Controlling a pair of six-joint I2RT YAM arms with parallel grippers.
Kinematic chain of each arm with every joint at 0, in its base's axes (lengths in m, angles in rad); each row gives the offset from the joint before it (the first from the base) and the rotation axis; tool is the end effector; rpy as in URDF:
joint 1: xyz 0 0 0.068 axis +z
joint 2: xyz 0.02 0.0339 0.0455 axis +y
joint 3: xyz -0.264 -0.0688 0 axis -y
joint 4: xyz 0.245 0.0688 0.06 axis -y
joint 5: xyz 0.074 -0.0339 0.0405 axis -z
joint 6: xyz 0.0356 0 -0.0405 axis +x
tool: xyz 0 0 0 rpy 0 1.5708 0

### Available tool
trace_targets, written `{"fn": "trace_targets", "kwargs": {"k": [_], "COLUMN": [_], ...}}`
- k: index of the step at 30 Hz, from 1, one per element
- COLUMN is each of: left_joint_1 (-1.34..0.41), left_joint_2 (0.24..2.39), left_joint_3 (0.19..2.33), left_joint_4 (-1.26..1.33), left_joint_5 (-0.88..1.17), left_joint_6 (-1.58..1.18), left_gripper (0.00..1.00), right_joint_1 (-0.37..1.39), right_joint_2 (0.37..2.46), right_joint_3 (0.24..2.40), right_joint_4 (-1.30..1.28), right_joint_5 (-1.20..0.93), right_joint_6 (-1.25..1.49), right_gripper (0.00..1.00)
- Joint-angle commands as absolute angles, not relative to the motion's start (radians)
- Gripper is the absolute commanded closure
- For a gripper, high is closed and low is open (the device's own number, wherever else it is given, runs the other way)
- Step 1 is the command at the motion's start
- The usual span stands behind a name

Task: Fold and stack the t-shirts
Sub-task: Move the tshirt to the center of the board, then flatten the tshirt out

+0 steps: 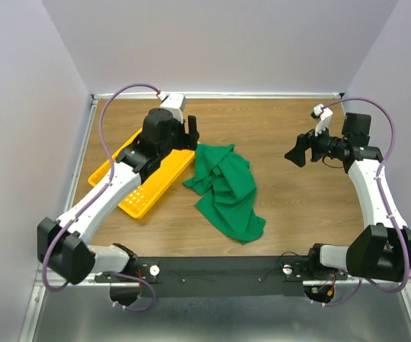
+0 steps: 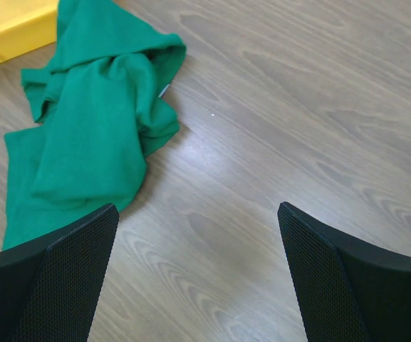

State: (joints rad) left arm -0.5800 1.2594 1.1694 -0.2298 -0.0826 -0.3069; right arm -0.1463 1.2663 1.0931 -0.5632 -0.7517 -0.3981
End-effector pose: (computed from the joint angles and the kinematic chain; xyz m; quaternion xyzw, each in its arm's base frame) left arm 0.2462 -0.1578 0.3681 0.0863 0.8057 -0.2208 0.5428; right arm 0.2673 -0.0148 0.3151 -0.2543 0.8250 0.2219 0.4533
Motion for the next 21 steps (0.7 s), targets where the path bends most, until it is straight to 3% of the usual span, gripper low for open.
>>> {"fn": "trace_targets", "kwargs": {"k": [1, 6, 13, 19, 21], "left_joint_1": [-0.529, -0.528, -0.525, -0.520, -0.519], "left_joint_2": [1.360, 1.480, 1.638, 1.749, 1.784], "left_joint_3": [1.140, 1.164, 1.163, 1.178, 1.180], "left_joint_4": [-0.435, -0.550, -0.601, -0.595, -0.586], "left_joint_5": [-0.107, -0.147, -0.241, -0.239, -0.252], "left_joint_6": [-0.227, -0.146, -0.069, -0.034, -0.031], "left_gripper": [0.18, 0.27, 0.49, 0.53, 0.65], "right_joint_1": [-0.155, -0.155, -0.155, -0.153, -0.155], "right_joint_2": [1.287, 1.312, 1.328, 1.338, 1.341], "right_joint_3": [1.072, 1.054, 1.045, 1.042, 1.045], "right_joint_4": [-0.558, -0.558, -0.558, -0.558, -0.558], "right_joint_5": [-0.825, -0.842, -0.836, -0.835, -0.836], "right_joint_6": [-0.413, -0.408, -0.413, -0.411, -0.413], "right_gripper": [0.00, 0.00, 0.00, 0.00, 0.00]}}
